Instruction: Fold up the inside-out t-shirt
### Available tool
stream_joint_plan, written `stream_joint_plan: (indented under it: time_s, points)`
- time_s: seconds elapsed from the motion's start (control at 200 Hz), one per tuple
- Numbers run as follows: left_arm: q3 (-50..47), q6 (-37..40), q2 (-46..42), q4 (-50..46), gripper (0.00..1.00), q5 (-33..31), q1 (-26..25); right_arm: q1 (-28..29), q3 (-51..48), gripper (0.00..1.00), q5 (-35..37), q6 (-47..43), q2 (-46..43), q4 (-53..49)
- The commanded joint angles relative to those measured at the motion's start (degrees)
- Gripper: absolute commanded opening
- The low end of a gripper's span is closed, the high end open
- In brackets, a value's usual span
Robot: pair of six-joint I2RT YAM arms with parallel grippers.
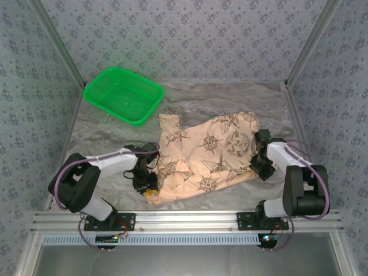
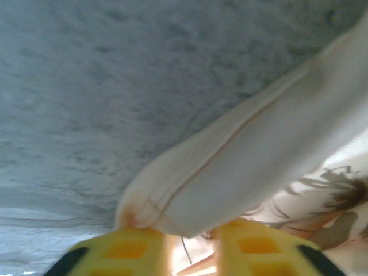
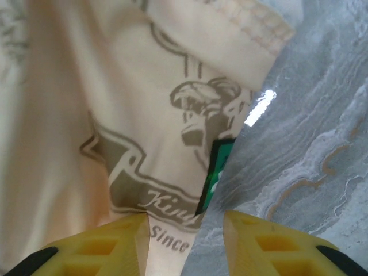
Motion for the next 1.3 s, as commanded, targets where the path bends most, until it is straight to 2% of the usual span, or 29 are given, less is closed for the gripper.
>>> stream_joint_plan:
  time_s: [0.0,0.15,0.315,0.41,0.465,0.52,0.585,0.675,0.745,0.845,0.954,1.054,1.154,1.249,1.294]
  points:
    - [-1.94,0.51,1.66,-1.0,0.18,-12.48,3.19,1.73,-0.74,0.36,2.19,6.29,-0.61,-4.72]
    - [2.67,7.37,-1.98,-8.48,0.15,-21.79,8.16,8.07,-2.46,0.29,-0.93,13.28,-3.73,-9.22]
    - [6.48,14.48,-0.47,-9.87,0.12,-29.84,12.31,20.09,-1.99,0.29,-1.63,23.11,-4.84,-13.23]
    - [7.62,16.11,1.18,-12.06,0.14,-37.56,13.84,25.72,-1.46,0.35,-2.94,27.6,-4.58,-14.1]
    - [8.06,16.65,1.02,-11.94,0.17,-36.14,15.06,26.91,-1.0,0.41,-3.04,28.99,-4.85,-15.02]
    - [9.45,16.17,0.29,-12.39,0.25,-33.26,15.5,26.91,-0.34,0.46,-1.55,29.41,-5.83,-18.32]
    - [10.29,14.6,-1.78,-12.05,0.28,-27.71,15.37,23.53,0.57,0.5,1.19,24.92,-7.93,-19.2]
    - [11.44,11.89,-5.01,-11.98,0.33,-20.54,13.49,13.85,1.68,0.54,2.2,16.33,-11.63,-18.53]
    - [13.07,10.36,-5.91,-13.43,0.38,-17.16,9.31,5.74,1.26,0.54,-0.02,9.05,-14.22,-15.5]
    - [12.18,4.41,-5.53,-14.35,0.42,-12.65,3.89,-5.35,-1.14,0.55,-6.58,0.58,-15.82,-9.59]
    - [6.23,-3.63,-5.01,-8.57,0.44,-8.4,-0.24,-11.42,-3.74,0.56,-9.42,-4.72,-15.47,-5.78]
    - [2.57,-8.05,-3.06,-3.55,0.48,-9.25,-2.17,-14.48,-6.36,0.57,-11.06,-6.53,-15.08,-1.2]
    - [1.97,-9.77,-0.34,-3.94,0.49,-15.82,-2.16,-16.75,-7.88,0.56,-11.27,-7.54,-13.22,3.87]
    - [-0.02,-11.39,1.45,-3.46,0.4,-19.23,-0.58,-17.8,-8.43,0.54,-11.34,-9.01,-10.61,7.77]
    - [-1.32,-11.91,1.82,-2.59,0.3,-19.71,0.66,-17.91,-8.09,0.52,-10.64,-9.34,-9.53,7.97]
